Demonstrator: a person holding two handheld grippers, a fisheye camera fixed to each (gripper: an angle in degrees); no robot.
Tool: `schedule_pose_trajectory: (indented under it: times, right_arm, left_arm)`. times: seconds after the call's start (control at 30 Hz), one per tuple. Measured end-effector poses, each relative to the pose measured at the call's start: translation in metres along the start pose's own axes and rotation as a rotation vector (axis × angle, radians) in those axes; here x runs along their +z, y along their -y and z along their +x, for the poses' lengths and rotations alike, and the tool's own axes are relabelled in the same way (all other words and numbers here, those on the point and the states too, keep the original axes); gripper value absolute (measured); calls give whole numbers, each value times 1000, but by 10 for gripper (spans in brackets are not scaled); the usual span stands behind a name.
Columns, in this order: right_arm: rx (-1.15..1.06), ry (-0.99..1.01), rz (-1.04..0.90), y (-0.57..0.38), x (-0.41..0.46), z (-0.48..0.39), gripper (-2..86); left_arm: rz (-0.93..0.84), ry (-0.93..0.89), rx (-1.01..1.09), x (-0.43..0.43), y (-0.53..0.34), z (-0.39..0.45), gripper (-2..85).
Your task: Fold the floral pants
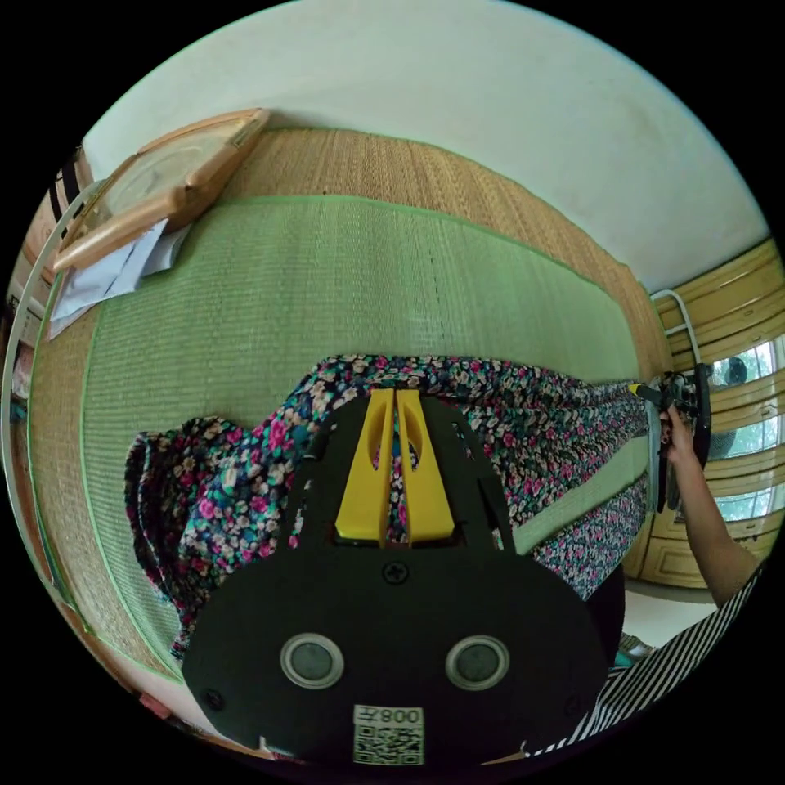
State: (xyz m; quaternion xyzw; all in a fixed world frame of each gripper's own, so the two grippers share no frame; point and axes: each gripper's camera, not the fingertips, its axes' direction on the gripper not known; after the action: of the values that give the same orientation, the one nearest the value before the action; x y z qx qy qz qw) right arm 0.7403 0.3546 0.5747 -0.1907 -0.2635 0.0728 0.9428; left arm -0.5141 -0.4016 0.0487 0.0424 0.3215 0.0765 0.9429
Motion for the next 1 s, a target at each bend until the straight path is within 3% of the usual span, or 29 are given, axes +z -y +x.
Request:
schedule_pose_trajectory:
  times: [0.13,0.33,0.5,0.6,0.83,1.0]
  right_arm:
    - [-19,-25,24,11,10,4,-1]
    - [-106,82,87,25,20,-30,4]
    - [-263,198,66,52,50,-101,19]
    - [-396,245,33,70,74,-155,40]
    - [-684,261,-20,104,134,-271,80]
    - [-768,207,10,129,166,-313,81]
  left_arm:
    - [106,37,-80,-66,-44,-38,32]
    - [122,111,-236,-125,-71,-95,78]
    - [19,76,-200,-133,-62,-99,84]
    - [-45,154,-173,-144,-62,-96,52]
    - [142,21,-176,-237,-85,-106,19]
    - [264,-53,-238,-297,-95,-131,17]
